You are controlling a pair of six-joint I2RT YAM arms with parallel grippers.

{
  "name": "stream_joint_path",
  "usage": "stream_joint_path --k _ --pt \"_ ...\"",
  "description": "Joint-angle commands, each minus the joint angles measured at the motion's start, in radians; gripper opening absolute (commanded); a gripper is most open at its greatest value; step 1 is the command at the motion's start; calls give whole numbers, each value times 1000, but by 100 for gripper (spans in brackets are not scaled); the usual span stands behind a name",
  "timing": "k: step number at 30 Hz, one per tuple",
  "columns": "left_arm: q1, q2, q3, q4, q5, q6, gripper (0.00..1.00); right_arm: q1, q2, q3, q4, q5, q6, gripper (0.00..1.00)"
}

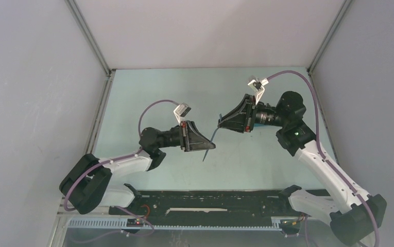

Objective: Fold the napkin into a case and place the utensils inside
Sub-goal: Pass from the right arm to the left

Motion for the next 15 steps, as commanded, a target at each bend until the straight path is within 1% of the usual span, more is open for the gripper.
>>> stream_joint_path --k 1,2,3,4,5,6,7,8,9,10,11,12,13,15 --pt "-14 -27 54 4 -13 43 16 15 -39 -2 -1 60 -24 0" --pt "-14 -28 58 -5 -11 50 10 17 -42 -1 -4 74 -23 0" --pt "-14 -38 61 -24 -13 67 3 18 -47 0 -13 97 -22 9" --pt "-12 -57 65 -78 -19 108 1 18 -53 0 -39 136 -23 18" --pt "-12 -91 69 -181 -36 182 0 18 -59 1 -76 186 -29 25" --pt "-12 -137 82 -344 -65 292 0 23 -66 1 -120 243 -40 35" --pt "-13 -199 108 -572 -120 446 0 30 -72 1 -204 325 -41 48" --pt "-18 -282 149 -829 -224 600 0 41 -76 1 -256 401 -36 57" --pt "-31 -319 200 -1089 -363 750 0 50 -76 2 -298 455 -27 62" --pt "-49 -374 242 -1237 -492 852 0 58 -73 6 -349 524 -8 67" --pt "-62 -401 278 -1367 -626 938 0 62 -71 10 -381 556 12 79" --pt "-71 -420 307 -1457 -707 998 0 70 -63 24 -413 568 27 88" --pt "-75 -432 331 -1525 -775 1037 0 81 -53 37 -448 576 37 91" --pt "-79 -444 364 -1616 -849 1118 0 108 -35 90 -515 604 41 92"
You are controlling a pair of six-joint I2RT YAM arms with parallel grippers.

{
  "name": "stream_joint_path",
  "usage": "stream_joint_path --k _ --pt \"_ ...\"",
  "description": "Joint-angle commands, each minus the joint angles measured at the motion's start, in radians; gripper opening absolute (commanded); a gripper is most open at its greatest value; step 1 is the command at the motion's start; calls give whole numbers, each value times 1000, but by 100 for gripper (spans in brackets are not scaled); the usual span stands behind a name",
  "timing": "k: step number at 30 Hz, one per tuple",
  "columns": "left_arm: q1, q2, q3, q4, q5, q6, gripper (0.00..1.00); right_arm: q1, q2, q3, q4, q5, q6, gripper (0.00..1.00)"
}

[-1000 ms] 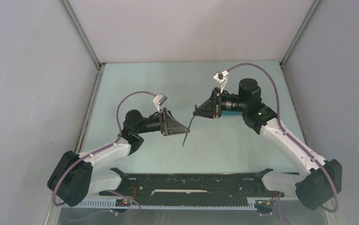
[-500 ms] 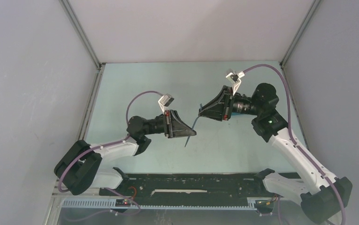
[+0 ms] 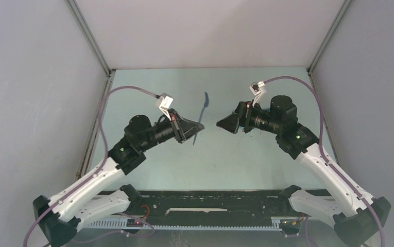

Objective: Fold the napkin into a case and place the utensils inside
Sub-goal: Pass from the right arm to the left, then pass from the left arm to the right

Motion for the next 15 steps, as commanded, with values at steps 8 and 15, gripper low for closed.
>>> stream_joint_path --k 8,15 --pt "-51 -15 166 -659 -494 542 0 86 160 309 -277 138 43 76" --pt "-61 -13 173 -669 -440 597 0 102 399 547 -398 70 -57 50"
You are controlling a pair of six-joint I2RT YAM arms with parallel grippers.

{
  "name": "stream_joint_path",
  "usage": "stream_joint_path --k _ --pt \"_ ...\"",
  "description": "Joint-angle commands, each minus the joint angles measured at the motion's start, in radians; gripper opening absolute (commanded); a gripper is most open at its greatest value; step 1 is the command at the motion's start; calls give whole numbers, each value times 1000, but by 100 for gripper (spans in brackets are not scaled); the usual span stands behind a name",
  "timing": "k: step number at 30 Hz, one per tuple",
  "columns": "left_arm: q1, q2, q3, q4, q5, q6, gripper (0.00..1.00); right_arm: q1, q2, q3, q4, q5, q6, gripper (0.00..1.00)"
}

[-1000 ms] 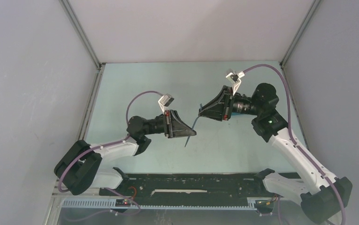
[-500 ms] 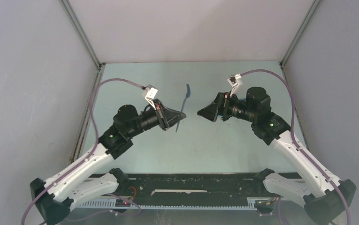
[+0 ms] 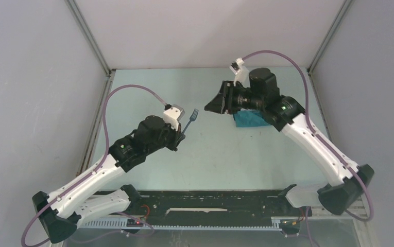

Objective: Fold the napkin into a case and place the utensils inside
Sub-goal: Pass from the left arm to the right

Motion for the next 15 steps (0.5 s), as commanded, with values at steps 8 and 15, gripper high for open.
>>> stream_joint_path --k 8,15 --pt "-11 -18 35 -28 25 92 0 36 260 214 -162 -116 -101 47" --pt "-12 -19 23 -21 49 93 0 39 309 185 -106 -186 -61 44"
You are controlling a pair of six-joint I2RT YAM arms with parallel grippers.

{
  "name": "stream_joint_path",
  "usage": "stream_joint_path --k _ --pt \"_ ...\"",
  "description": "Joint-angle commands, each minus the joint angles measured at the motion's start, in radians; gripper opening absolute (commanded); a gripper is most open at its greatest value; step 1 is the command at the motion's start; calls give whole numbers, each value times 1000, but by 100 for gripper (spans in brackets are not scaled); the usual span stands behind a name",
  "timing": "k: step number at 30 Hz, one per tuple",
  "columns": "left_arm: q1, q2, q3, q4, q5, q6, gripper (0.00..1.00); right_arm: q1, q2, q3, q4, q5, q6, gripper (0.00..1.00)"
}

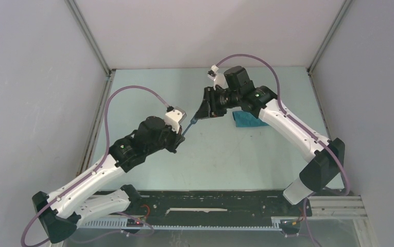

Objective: Fold the napkin into a case and place the utensils inside
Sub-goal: Pass from the left arm to the right

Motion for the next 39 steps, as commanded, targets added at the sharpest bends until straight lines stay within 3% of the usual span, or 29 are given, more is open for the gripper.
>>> stream_joint_path --k 1,6,10,18,23,29,34,39 --pt "-8 -16 22 16 32 27 0 4 16 13 42 -87 14 41" --pt "-10 -17 23 16 29 34 0 -5 28 -6 73 -99 30 33" --pt "-10 -22 18 17 28 38 0 -21 36 -11 69 -93 36 32" --pt "-10 -13 10 11 26 48 0 -66 -46 -87 83 -72 18 48" --pt "-12 3 8 4 13 65 0 -80 -40 -87 68 -68 -6 51" --pt "-12 6 14 5 21 67 0 -60 14 -68 113 -108 16 37" --pt "-14 1 9 4 22 67 0 -46 50 -51 117 -120 8 32" --pt "-20 -1 2 8 25 61 0 -46 58 -67 148 -150 24 17"
